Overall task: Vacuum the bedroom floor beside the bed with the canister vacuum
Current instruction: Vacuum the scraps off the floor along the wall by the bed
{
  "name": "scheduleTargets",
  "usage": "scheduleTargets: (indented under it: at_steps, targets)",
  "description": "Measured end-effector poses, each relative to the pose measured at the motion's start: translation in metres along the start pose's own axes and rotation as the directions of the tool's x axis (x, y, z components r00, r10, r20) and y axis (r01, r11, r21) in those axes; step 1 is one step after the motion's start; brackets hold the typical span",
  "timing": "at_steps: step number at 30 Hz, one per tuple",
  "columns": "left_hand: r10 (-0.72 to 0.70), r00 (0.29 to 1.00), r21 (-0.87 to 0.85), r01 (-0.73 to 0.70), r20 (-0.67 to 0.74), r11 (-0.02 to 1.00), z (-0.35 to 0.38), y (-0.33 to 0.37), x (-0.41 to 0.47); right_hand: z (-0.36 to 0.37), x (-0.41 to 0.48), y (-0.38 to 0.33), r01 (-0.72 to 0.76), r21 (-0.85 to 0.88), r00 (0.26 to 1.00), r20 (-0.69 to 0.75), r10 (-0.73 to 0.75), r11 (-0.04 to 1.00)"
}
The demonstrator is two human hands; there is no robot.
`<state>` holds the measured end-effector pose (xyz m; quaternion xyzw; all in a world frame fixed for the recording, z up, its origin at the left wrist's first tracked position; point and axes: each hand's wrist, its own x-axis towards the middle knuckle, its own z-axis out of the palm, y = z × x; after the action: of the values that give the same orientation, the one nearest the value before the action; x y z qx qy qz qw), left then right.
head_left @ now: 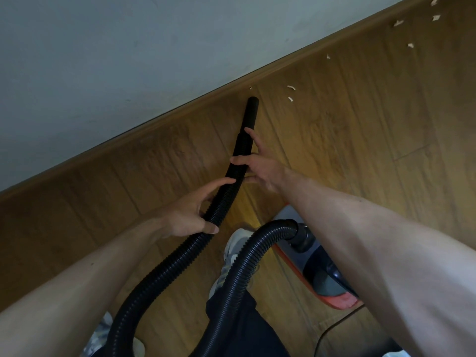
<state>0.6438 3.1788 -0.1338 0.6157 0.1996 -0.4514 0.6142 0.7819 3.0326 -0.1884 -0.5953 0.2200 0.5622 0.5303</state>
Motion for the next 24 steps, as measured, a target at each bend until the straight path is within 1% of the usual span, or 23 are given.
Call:
scheduleTargets:
  at_steps: [9, 13, 21, 24]
  targets:
    - [0.005, 1.0, 0.03, -0.004, -0.029, 1.0, -0.01, 0.014, 0.002, 0.003, 0.009, -0.019, 0.021, -0.035, 1.0, 0.019, -0.021, 0.999]
    - [-0.01, 1.0, 0.037, 0.011, -0.013, 0.999, -0.009, 0.018, 0.005, -0.001, 0.01, -0.018, 0.013, -0.04, 1.0, 0.027, -0.012, 0.999]
    - [-0.004, 1.0, 0.056, 0.003, 0.02, 0.998, 0.001, 0.026, 0.023, -0.026, 0.004, -0.017, 0.032, -0.029, 0.999, -0.017, -0.032, 0.999]
    - [-0.002, 1.0, 0.066, 0.0, 0.03, 0.998, 0.007, 0.028, 0.029, -0.036, 0.001, -0.012, 0.036, 0.006, 0.999, -0.029, -0.036, 0.999]
